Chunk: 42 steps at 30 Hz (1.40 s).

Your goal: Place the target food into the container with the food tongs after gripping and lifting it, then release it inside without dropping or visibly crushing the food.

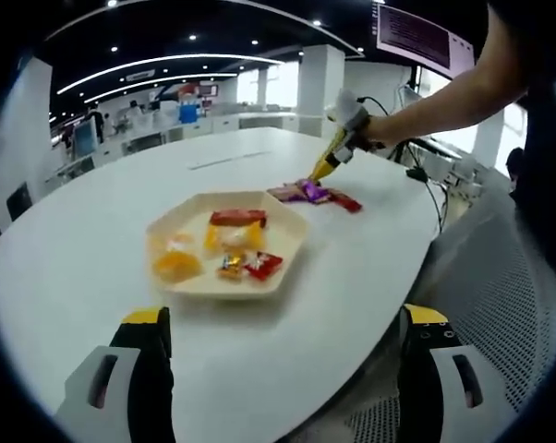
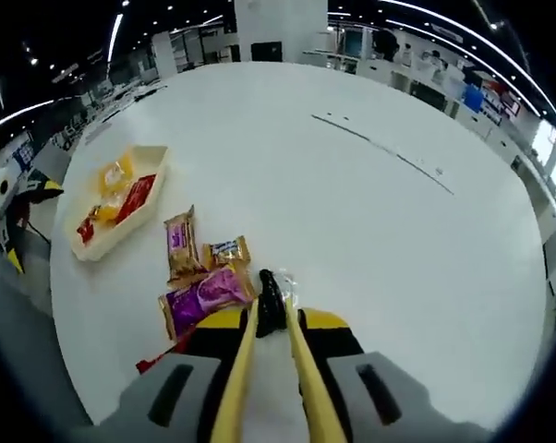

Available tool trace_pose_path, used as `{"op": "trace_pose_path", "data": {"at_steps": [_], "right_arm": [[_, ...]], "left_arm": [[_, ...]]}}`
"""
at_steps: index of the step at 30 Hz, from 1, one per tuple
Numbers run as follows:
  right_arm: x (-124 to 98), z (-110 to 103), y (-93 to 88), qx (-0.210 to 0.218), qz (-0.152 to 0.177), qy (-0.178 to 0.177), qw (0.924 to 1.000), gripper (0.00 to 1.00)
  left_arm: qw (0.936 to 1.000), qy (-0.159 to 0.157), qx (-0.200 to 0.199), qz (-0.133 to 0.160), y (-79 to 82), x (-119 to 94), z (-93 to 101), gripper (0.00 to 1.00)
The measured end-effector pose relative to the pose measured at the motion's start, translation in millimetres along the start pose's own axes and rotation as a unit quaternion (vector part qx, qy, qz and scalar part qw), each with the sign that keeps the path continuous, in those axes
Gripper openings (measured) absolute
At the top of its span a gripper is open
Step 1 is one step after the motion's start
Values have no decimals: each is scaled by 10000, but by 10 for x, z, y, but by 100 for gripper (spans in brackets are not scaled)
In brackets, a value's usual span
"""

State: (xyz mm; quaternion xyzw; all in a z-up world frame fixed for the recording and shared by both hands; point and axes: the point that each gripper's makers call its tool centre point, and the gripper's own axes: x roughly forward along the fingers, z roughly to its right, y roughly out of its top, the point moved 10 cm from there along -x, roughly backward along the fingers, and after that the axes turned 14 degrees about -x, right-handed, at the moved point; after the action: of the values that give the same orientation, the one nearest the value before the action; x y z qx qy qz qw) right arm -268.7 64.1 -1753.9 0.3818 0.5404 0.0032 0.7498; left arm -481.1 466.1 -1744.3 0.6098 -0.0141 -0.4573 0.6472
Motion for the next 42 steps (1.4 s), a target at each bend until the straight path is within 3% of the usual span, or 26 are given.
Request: {"op": "trace_pose_path", "data": {"at_steps": [11,16,18,23,42], "right_arm": [[-143,6,36,89,-84,-186,9998,20],[-266,66,104,174,-38,-258,9995,21],[-312,80,138,154,0,-304,9994,21],[-456,151,209,343,146,-426,9984,21],[-846,226,470,316,386,-659,9966,21]], "left_arm": [[9999,-2,-29,133,28,-18,0,99],[9998,-6,20,206,42,-23,1,100],[9993,-8,-132,342,65,-36,-13,100],[9993,-71,-6,354,67,-34,12,100],[9991,-30,-3,431,84,-50,10,100]]}}
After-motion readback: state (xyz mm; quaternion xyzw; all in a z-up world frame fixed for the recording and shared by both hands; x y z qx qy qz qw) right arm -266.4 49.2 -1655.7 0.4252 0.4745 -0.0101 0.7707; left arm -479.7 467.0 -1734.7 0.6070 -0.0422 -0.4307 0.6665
